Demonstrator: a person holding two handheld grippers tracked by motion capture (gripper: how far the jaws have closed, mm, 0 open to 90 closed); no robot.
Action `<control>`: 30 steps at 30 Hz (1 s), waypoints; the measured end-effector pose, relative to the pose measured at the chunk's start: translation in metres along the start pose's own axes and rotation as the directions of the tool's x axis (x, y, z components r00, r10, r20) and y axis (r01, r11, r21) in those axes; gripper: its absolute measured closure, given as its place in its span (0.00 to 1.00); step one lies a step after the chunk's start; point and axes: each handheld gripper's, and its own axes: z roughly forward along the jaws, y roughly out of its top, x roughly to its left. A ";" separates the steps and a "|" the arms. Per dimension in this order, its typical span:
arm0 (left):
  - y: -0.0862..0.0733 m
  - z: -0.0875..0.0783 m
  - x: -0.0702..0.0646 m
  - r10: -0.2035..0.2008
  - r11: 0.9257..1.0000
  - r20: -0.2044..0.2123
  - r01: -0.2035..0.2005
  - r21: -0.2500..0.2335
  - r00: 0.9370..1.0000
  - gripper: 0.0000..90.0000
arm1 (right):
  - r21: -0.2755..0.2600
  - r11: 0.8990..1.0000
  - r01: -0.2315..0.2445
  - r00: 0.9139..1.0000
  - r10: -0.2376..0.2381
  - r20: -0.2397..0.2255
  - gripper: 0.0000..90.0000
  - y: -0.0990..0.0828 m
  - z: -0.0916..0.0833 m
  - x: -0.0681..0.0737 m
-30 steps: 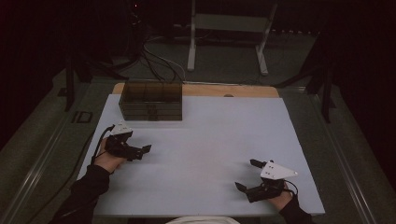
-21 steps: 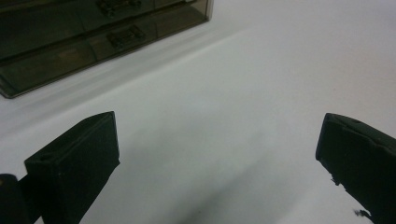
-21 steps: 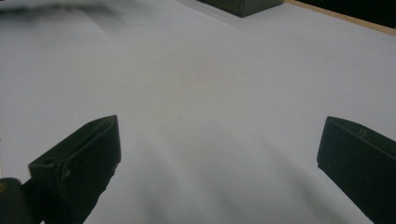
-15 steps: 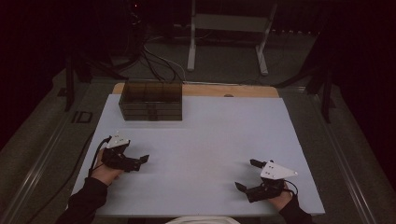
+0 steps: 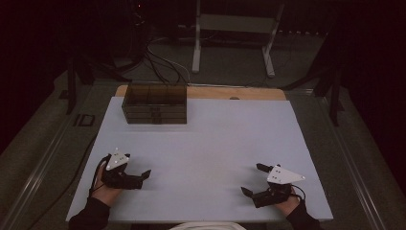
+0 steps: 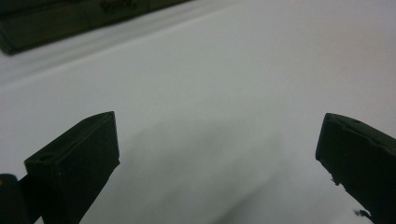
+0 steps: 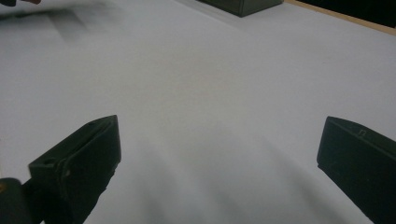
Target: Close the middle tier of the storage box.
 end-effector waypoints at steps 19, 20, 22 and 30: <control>-0.014 0.004 0.001 0.063 0.998 0.075 -0.062 -0.019 0.995 0.01 | 0.013 1.000 0.025 1.000 -0.025 -0.008 0.00 0.000 0.002 0.002; -0.014 0.005 0.001 0.060 0.998 0.080 -0.058 -0.019 0.995 0.01 | 0.010 1.000 0.023 1.000 -0.022 -0.007 0.00 0.000 0.002 0.001; -0.014 0.005 -0.001 0.066 0.998 0.081 -0.064 -0.025 0.995 0.01 | 0.011 1.000 0.020 1.000 -0.020 -0.002 0.00 -0.001 0.002 0.001; -0.010 0.004 -0.006 0.064 0.997 0.090 -0.061 -0.040 0.994 0.01 | 0.017 1.000 -0.018 0.999 0.018 0.034 0.00 -0.001 0.001 -0.004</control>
